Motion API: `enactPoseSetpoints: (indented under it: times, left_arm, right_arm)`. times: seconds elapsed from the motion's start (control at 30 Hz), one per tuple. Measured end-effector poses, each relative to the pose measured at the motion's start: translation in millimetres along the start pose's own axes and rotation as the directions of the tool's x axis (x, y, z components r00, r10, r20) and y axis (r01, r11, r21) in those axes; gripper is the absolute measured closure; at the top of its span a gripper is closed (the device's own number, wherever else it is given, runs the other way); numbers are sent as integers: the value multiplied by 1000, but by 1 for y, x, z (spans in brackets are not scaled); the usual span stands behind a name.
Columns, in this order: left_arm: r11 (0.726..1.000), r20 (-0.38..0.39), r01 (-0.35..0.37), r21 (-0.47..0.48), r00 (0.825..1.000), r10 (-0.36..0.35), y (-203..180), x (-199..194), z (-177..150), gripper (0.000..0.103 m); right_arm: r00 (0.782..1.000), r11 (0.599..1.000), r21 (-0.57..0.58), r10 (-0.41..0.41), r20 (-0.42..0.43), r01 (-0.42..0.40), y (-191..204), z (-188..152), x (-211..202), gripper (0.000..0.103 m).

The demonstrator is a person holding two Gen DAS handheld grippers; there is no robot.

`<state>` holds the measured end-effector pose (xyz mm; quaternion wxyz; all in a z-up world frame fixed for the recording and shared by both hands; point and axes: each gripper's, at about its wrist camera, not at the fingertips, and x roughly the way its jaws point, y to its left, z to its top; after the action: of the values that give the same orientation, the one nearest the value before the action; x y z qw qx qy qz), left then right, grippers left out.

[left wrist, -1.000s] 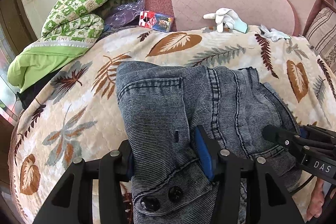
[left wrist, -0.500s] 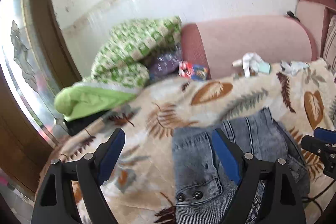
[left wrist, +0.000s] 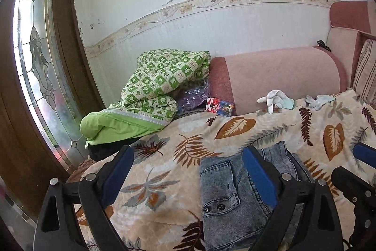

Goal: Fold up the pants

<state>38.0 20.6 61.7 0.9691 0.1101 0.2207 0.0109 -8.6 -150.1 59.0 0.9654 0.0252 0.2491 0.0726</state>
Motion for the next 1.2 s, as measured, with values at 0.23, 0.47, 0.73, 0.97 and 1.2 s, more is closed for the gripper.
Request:
enactPoseSetpoints:
  times: [0.23, 0.47, 0.73, 0.97, 1.2]
  left_arm:
    - [999, 19, -16, -44, 1000, 17, 13, -21, -11, 1]
    - [999, -28, -1, -50, 1000, 0, 18, -19, -42, 1]
    - [999, -68, -1, -51, 998, -3, 20, -11, -59, 1]
    - [999, -83, 5, -54, 996, -10, 21, -6, -60, 1]
    - [999, -97, -6, -50, 995, 1, 20, -4, -62, 1]
  right_arm:
    - [997, 1000, 19, -13, 79, 12, 14, -7, -40, 39]
    - [998, 999, 41, -36, 54, 34, 14, -38, -46, 37]
    - [997, 996, -39, -76, 34, 77, 28, -62, -44, 37]
    - [996, 996, 2, -88, 15, 88, 16, -67, -34, 37]
    - [996, 996, 23, -91, 7, 91, 8, -69, -26, 37]
